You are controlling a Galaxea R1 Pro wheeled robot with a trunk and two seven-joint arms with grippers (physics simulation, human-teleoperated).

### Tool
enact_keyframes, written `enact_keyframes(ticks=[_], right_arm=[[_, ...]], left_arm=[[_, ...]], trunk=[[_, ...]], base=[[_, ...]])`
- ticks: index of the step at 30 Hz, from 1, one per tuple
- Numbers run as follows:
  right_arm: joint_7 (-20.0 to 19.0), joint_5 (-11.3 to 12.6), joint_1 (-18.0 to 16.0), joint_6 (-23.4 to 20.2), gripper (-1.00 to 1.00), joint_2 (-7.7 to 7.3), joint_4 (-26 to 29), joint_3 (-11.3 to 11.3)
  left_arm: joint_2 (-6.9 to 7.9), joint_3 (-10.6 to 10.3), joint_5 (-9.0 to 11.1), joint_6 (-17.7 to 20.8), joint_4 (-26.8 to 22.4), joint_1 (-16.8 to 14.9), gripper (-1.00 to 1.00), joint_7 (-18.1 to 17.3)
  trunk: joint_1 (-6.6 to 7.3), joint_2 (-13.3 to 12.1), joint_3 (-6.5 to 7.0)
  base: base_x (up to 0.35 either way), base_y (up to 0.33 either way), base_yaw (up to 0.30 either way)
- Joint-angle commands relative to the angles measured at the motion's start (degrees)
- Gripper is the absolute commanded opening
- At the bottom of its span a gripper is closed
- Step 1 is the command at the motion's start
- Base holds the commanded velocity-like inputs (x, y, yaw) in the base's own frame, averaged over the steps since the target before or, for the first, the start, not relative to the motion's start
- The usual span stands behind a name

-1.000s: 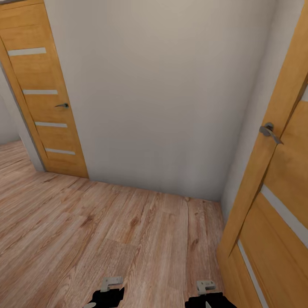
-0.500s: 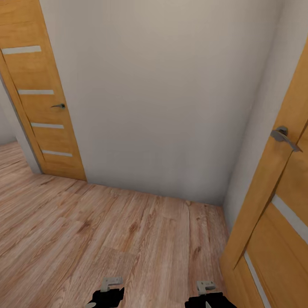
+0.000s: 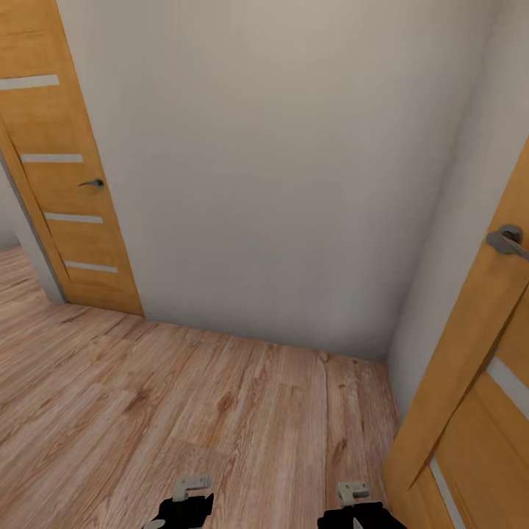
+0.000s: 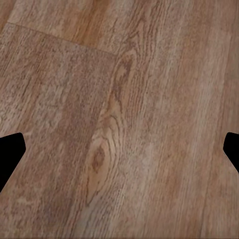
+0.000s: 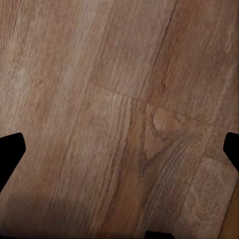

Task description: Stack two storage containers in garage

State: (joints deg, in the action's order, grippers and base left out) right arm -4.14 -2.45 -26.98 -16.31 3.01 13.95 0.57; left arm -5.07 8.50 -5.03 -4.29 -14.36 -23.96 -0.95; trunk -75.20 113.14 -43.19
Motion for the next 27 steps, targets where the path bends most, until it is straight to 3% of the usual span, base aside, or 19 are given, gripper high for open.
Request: enact_keyframes(ticks=[1, 13, 27], right_arm=[[-0.17, -0.27, 0.0, -0.36, 1.0, 0.0, 0.12, 0.05], [-0.17, -0.27, 0.0, -0.35, 1.0, 0.0, 0.11, 0.05], [-0.17, -0.28, 0.01, -0.33, 1.0, -0.03, 0.11, 0.05]], left_arm=[[-0.05, 0.47, -0.54, -0.19, 0.03, -0.04, 1.0, -0.1], [-0.05, 0.47, -0.49, -0.19, 0.03, -0.04, 1.0, -0.1], [-0.07, 0.47, -0.54, -0.19, 0.03, -0.04, 1.0, -0.1]], trunk=[[0.0, 0.02, -0.05], [0.0, 0.02, -0.05], [0.0, 0.02, -0.05]], base=[[0.042, -0.017, 0.0], [0.016, -0.004, 0.0], [0.139, 0.0, 0.0]])
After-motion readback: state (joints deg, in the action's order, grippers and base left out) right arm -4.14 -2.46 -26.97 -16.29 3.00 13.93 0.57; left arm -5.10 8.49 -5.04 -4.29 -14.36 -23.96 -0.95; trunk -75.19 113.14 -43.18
